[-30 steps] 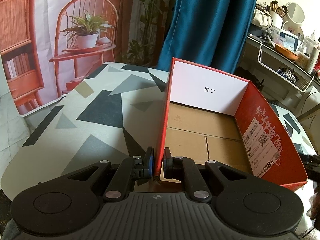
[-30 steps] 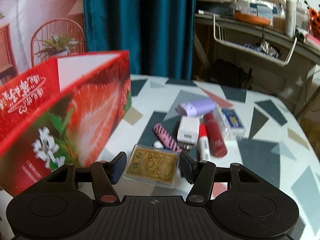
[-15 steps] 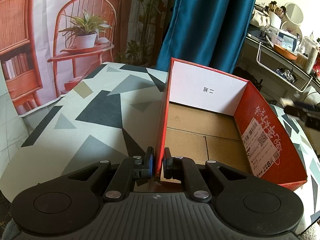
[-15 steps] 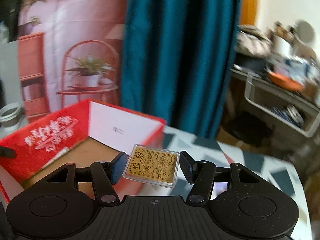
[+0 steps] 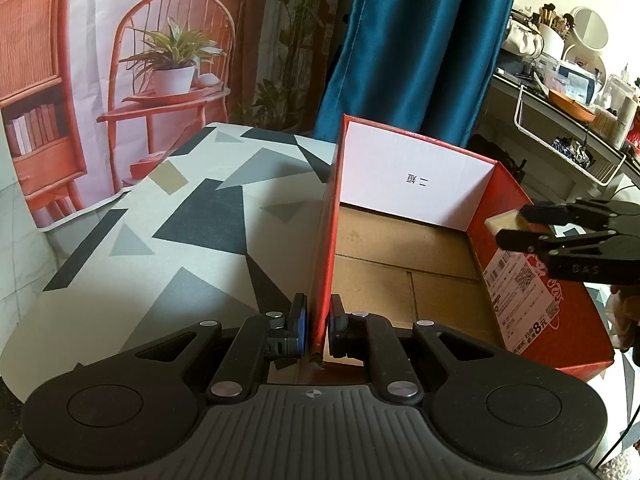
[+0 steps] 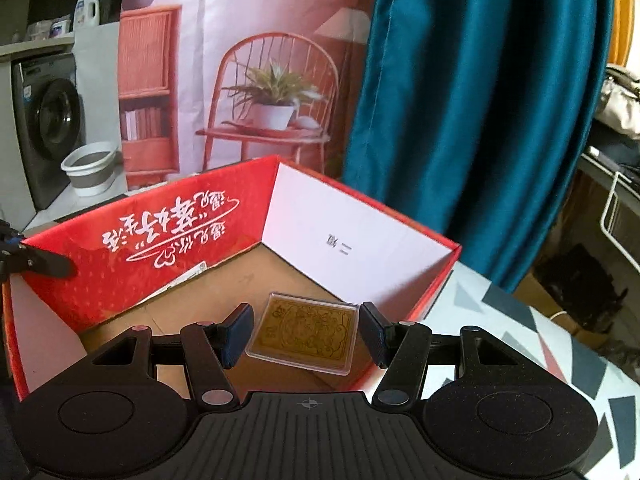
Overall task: Organize rigid objects
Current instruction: 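Carry the gold card into the red box and release it with the right gripper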
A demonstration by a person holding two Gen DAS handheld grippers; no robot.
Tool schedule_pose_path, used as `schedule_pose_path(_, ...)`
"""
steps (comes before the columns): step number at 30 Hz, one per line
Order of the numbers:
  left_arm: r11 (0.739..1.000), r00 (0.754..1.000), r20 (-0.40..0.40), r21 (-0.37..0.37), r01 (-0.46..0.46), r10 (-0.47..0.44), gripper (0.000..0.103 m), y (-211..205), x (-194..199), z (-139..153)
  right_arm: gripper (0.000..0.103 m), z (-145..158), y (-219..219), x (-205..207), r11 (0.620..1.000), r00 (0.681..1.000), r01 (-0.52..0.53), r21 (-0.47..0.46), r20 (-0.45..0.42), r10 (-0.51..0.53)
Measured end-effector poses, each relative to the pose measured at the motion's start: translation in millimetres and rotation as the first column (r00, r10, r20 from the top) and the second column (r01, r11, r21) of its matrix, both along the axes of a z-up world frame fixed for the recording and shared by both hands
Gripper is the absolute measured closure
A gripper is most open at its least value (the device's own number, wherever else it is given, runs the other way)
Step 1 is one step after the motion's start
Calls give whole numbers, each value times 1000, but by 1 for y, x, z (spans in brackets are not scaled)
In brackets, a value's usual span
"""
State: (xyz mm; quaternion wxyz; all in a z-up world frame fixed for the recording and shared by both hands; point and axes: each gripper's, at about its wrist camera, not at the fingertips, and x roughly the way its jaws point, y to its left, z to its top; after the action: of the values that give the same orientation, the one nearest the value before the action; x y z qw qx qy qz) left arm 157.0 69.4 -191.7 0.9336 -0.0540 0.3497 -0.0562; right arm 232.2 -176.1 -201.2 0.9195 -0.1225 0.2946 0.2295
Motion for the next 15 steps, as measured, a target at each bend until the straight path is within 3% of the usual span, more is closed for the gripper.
schedule_pose_path(15,1000,999,23,18,21,-22,93,-2,0,-1,48,-10,3,9,1000,1000,16,-8,-18,-16)
